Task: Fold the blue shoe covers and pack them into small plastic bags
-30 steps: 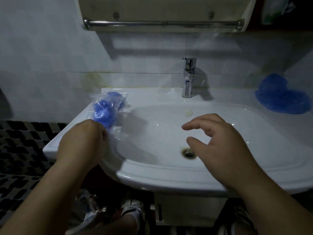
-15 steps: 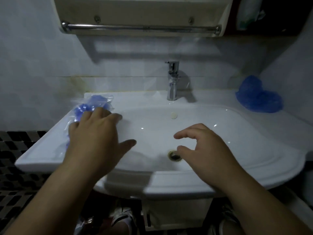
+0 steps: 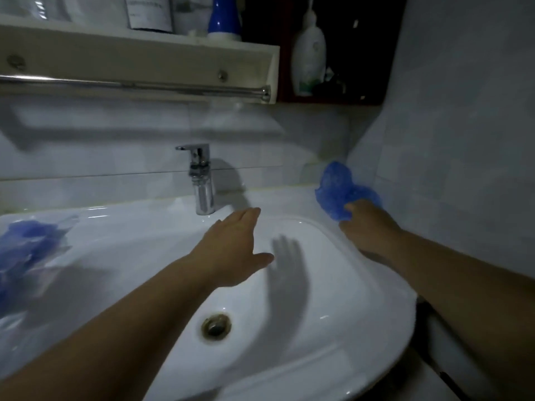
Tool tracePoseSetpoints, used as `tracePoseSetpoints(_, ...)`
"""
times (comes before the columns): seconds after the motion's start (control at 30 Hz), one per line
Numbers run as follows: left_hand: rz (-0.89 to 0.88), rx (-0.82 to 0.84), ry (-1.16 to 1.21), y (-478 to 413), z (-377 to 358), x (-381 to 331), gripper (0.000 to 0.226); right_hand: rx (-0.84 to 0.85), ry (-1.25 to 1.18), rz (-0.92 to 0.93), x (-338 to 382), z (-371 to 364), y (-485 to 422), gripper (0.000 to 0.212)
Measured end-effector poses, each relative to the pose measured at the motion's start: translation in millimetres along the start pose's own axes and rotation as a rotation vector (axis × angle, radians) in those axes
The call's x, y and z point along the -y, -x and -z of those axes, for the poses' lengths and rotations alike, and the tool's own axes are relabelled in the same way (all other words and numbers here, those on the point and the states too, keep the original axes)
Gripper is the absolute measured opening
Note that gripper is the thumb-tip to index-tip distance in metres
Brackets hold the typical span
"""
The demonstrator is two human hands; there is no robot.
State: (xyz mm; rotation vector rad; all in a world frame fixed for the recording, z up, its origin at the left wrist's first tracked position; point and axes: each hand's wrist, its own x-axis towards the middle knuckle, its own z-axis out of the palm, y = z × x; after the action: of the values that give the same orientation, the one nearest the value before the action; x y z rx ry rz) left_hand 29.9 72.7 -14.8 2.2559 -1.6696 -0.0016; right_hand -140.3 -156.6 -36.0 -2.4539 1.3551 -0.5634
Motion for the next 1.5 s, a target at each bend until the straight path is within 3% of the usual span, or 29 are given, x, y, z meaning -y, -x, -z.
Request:
tracePoseSetpoints(0.13, -0.022, -0.016, 0.019, -26.1, -4.9, -1.5, 0.085, 0.027, 0.083, 0.084, -1.6, -5.7, -42.3, 0.027)
tracePoseSetpoints(0.27, -0.041, -0.045, 0.011, -30.1, -7.2, 3.9, 0.083, 0.086, 0.188, -0.043, -9.1, -17.8, -63.8, 0.034)
tracePoseSetpoints(0.37, -0.051, -0.131, -0.01, -23.2, -3.6, 9.6, 0.081, -0.077, 0.128, 0.003, -11.2, -9.9, -62.8, 0.023)
tracePoseSetpoints(0.47, -0.057, -0.195, 0.024, -10.1, 5.3, 7.5, 0.076, -0.231, -0.017, 0.162, -5.4, 10.3, -49.9, 0.011)
tracePoseSetpoints(0.6, -0.035, -0.263, 0.098, 15.7, 19.6, -1.1, 0.071, -0.289, 0.024, 0.189, 12.6, 43.0, -17.5, 0.04)
tracePoseSetpoints(0.73, -0.015, -0.314, 0.154, 42.6, 28.7, -7.2, 0.065, -0.521, -0.313, 0.013, 23.7, 64.3, 15.1, 0.032)
tracePoseSetpoints(0.83, 0.006, -0.333, 0.258, 60.9, 32.9, -12.3, 0.059, -0.568, -0.686, -0.116, 36.9, 82.5, 46.7, 0.024)
tracePoseSetpoints(0.93, 0.071, -0.285, 0.536, 78.0, 34.1, -19.7, 0.052, -0.404, -1.243, -0.127, 58.9, 91.3, 92.7, 0.003)
tracePoseSetpoints(1.0, 0.148, -0.241, 0.79, 90.8, 32.5, -24.5, 0.05, -0.235, -1.562, -0.123, 72.4, 86.8, 128.3, 0.009)
tracePoseSetpoints(1.1, 0.255, -0.22, 1.128, 111.3, 23.6, -26.5, 0.069, 0.002, -1.805, -0.099, 80.5, 67.6, 170.3, 0.019)
tracePoseSetpoints(1.2, 0.293, -0.279, 1.197, 129.3, 13.7, -28.3, 0.062, 0.167, -1.911, -0.072, 85.8, 47.8, 198.6, 0.026)
tracePoseSetpoints(1.33, 0.219, -0.289, 0.981, 147.9, 18.2, -26.7, 0.057, 0.328, -1.816, -0.025, 94.5, 32.8, 209.6, 0.031)
tracePoseSetpoints(1.43, 0.106, -0.121, 0.996, 154.4, 21.6, -22.8, 0.032, 0.366, -1.734, -0.039, 107.7, 25.1, 206.8, 0.029)
tracePoseSetpoints(1.5, 0.171, -0.257, 1.024, 153.9, 18.4, -14.9, 0.008, 0.374, -1.815, -0.036, 115.6, 21.7, 203.6, 0.033)
